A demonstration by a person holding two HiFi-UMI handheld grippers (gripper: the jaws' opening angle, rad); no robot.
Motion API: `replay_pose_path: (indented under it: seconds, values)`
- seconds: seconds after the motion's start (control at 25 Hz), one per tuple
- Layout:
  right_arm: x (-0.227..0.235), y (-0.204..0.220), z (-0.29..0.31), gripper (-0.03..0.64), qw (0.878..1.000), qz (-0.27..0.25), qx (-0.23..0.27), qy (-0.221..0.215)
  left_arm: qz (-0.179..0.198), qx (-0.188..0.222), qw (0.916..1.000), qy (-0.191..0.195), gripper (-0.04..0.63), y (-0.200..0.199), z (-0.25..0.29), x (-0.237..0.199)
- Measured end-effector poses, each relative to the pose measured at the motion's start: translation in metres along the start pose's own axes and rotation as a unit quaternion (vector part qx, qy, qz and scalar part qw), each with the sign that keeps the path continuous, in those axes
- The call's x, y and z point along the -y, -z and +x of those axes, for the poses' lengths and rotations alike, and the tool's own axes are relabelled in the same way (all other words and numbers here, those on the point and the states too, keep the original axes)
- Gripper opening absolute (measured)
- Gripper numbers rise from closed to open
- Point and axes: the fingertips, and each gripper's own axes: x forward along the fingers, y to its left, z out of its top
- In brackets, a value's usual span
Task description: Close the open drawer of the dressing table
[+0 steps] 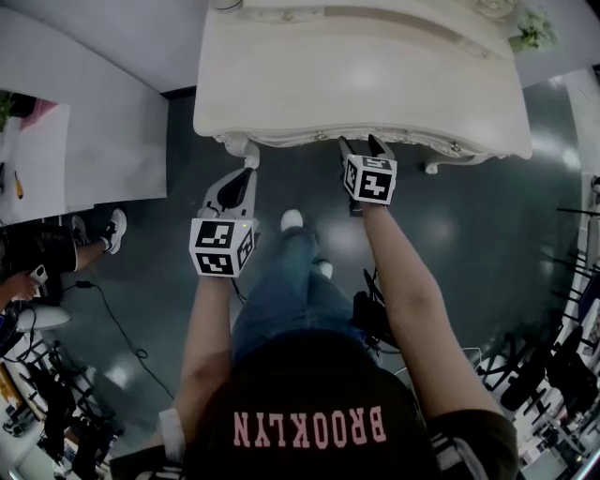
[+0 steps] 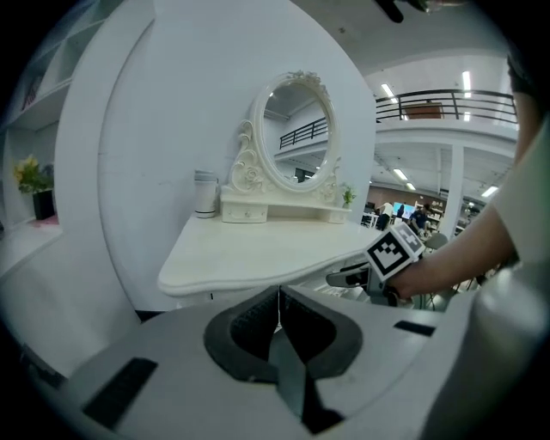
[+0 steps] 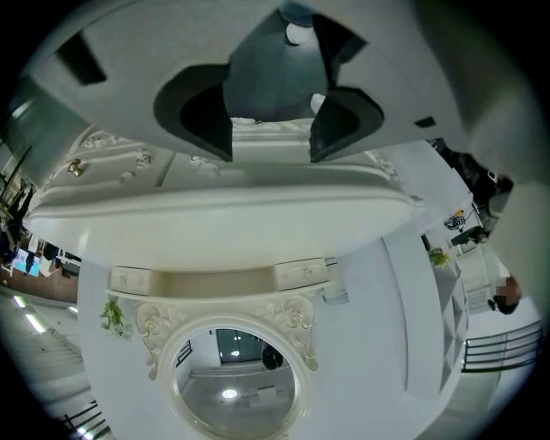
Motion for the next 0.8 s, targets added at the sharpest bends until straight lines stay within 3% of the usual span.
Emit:
replay_pose_path:
  seconds: [0.48, 0.72, 0.8]
  values:
    - [-0.009, 0.007, -0.089, 0.267, 0.998, -0.013, 0.047, -0.030, -0.004, 0.039, 0.9992, -0.011, 0.005, 0.003, -0.055, 0.044]
    - [-0.020, 0.003, -0.132, 0.159, 0.996, -0.017, 0.082, -0.043, 0.004, 0.062, 0.9979, -0.017, 0.005, -0.002, -0.080, 0.055]
    - [-0.023, -0.002, -0.148, 0.042, 0.994, -0.020, 0.098, -0.050, 0.009, 0.072, 0.9971, -0.023, 0.005, -0.007, -0.088, 0.057]
